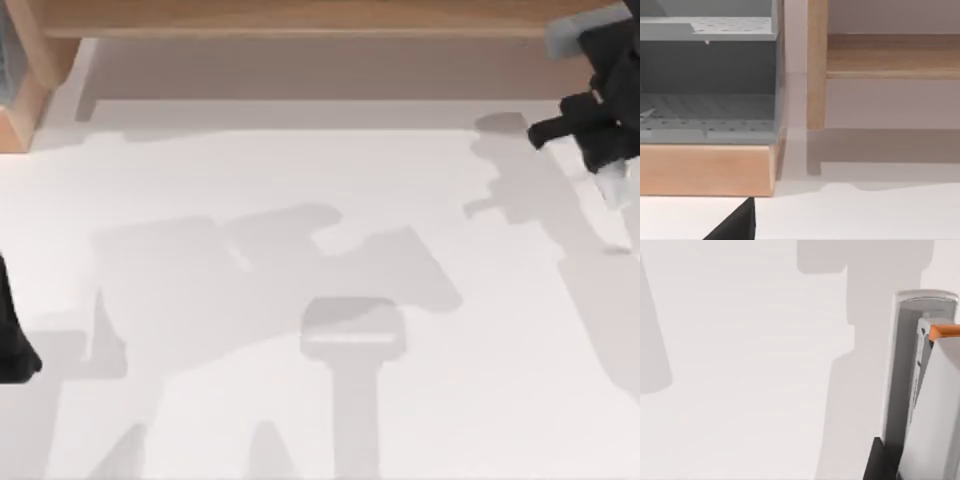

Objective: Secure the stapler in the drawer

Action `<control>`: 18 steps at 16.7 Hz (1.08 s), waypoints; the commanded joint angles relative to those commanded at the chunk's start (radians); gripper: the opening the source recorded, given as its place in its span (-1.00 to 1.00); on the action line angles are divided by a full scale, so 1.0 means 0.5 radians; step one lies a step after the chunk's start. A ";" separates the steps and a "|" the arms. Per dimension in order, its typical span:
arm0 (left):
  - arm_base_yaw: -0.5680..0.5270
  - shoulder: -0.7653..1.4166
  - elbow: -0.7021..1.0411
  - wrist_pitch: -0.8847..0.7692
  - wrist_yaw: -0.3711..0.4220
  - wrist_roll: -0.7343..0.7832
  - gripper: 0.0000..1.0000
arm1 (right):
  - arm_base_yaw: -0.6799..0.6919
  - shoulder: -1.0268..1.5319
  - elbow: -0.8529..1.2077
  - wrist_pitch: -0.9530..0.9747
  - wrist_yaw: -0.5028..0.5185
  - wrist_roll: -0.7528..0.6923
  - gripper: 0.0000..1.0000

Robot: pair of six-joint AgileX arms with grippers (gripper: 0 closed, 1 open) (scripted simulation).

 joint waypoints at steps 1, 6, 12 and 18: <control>0.000 0.000 0.000 0.000 0.000 0.000 1.00 | -0.145 0.052 0.141 -0.043 0.002 -0.059 -1.00; 0.000 0.000 0.000 0.000 0.000 0.000 1.00 | -0.779 0.412 0.829 -0.226 -0.022 -0.343 -1.00; 0.000 0.000 0.000 0.000 0.000 0.000 1.00 | -1.171 1.047 1.474 -0.402 -0.097 -0.583 -1.00; 0.000 0.000 0.000 0.000 0.000 0.000 1.00 | -1.239 1.480 1.708 -0.607 -0.121 -0.630 -1.00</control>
